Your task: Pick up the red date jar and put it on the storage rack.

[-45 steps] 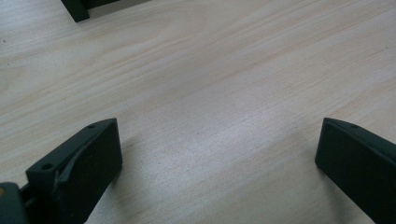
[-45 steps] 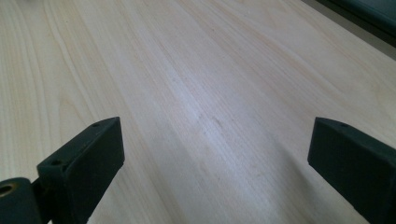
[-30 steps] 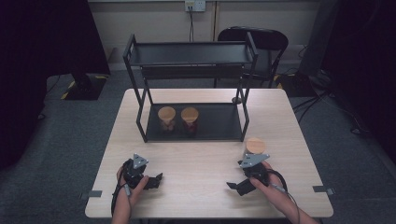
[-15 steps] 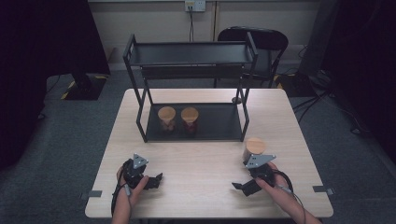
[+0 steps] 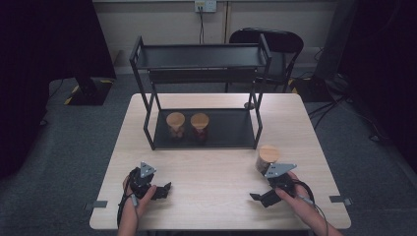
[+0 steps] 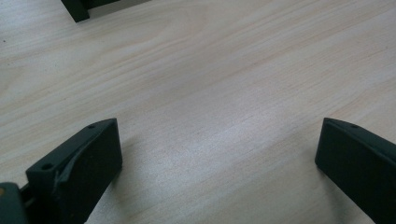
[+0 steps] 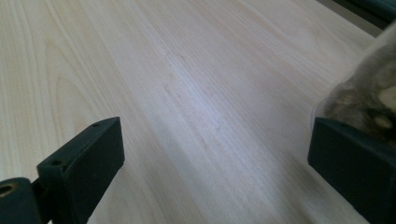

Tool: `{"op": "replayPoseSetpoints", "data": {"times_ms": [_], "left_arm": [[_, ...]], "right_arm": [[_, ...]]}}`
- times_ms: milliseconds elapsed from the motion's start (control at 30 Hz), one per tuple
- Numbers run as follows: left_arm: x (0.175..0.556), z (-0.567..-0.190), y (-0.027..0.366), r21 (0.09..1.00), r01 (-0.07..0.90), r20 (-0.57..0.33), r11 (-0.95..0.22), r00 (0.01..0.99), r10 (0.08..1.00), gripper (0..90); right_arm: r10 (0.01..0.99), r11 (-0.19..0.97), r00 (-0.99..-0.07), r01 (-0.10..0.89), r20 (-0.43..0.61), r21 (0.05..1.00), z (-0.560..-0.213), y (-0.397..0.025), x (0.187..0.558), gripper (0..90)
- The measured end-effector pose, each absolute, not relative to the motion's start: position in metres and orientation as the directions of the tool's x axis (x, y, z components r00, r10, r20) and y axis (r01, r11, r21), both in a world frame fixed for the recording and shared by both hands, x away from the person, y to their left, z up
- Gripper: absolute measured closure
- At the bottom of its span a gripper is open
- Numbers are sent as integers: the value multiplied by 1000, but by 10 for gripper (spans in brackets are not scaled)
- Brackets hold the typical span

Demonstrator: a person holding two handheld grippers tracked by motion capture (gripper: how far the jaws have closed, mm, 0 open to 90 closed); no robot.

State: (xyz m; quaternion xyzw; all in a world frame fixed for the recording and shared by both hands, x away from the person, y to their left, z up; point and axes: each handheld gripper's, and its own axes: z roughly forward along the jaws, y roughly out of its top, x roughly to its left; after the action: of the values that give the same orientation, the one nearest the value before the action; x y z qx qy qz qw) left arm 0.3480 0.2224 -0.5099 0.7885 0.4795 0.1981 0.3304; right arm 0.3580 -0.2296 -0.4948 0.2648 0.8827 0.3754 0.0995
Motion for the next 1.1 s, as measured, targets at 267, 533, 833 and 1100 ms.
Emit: {"op": "replayPoseSetpoints", "data": {"times_ms": [267, 533, 833, 1100], "left_arm": [[348, -510, 222, 711, 625, -5, -321, 461, 887, 2], [348, -510, 222, 711, 625, -5, -322, 462, 887, 2], [348, -510, 222, 711, 625, -4, -322, 462, 887, 2], [348, -510, 222, 711, 625, -5, -321, 462, 887, 2]], "right_arm": [[556, 578, -831, 401, 17, 711, -494, -244, 357, 29], [574, 576, -819, 414, 13, 704, -494, -258, 355, 29], [599, 563, -800, 432, 12, 705, -493, -275, 354, 29], [625, 549, -781, 452, 14, 703, -493, -292, 352, 29]]}}
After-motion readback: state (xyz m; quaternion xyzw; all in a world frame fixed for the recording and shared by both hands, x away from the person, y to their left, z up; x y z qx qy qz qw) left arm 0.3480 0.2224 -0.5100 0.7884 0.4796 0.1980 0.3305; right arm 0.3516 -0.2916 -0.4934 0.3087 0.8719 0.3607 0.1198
